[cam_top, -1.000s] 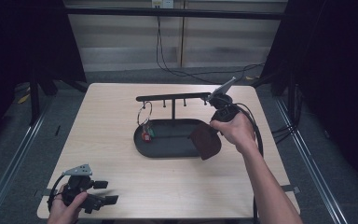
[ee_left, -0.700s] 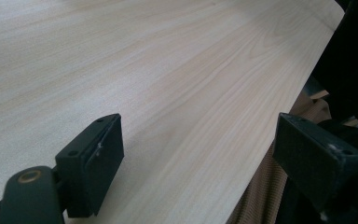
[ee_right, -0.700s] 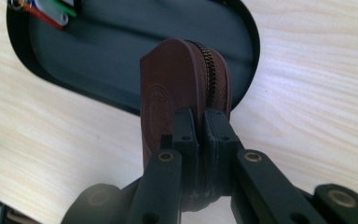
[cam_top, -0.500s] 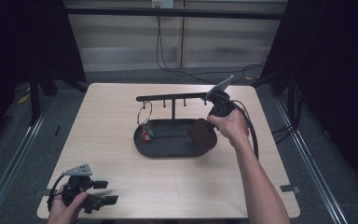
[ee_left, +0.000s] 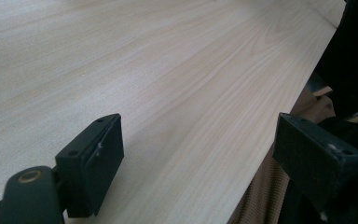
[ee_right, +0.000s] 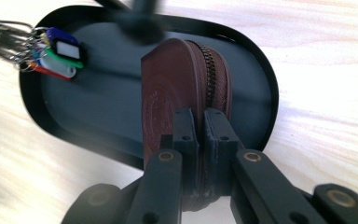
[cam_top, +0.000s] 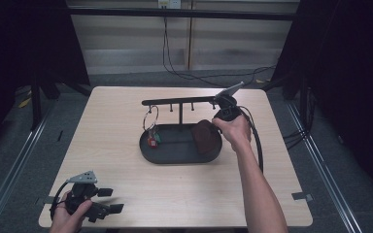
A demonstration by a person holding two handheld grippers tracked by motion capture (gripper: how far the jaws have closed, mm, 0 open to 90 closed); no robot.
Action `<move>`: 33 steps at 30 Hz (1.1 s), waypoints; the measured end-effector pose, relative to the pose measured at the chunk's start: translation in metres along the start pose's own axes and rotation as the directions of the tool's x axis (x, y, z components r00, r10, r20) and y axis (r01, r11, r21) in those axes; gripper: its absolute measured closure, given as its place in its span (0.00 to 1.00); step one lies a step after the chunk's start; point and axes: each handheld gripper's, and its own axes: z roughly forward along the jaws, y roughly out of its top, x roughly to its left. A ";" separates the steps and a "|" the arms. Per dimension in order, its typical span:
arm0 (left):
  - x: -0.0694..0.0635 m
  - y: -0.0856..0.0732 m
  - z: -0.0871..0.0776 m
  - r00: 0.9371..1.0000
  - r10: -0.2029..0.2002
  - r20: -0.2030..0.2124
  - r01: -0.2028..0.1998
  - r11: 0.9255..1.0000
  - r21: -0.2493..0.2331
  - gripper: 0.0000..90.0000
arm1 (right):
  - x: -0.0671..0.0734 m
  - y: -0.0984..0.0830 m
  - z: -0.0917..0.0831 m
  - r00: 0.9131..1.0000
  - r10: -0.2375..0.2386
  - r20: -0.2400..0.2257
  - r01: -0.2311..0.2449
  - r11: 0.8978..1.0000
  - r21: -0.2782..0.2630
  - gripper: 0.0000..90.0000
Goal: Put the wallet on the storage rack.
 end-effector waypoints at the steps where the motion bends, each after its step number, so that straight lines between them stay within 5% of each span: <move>1: 0.000 0.000 0.000 1.000 0.000 -0.001 0.000 1.000 0.000 0.18 | -0.002 0.000 0.003 1.000 0.017 -0.002 -0.018 1.000 -0.003 0.94; 11: -0.001 0.000 0.000 1.000 0.006 -0.023 -0.006 1.000 0.000 0.18 | -0.012 -0.006 0.027 0.996 0.068 -0.054 -0.070 0.997 -0.027 0.94; 17: 0.000 0.000 0.001 1.000 0.002 -0.026 -0.002 1.000 0.006 0.18 | -0.015 -0.009 0.040 0.995 0.059 -0.084 -0.064 0.996 -0.054 0.93; 33: 0.001 0.000 0.001 1.000 0.002 -0.027 -0.002 1.000 0.014 0.18 | -0.029 -0.020 0.041 0.993 0.075 -0.092 -0.086 0.989 -0.121 0.79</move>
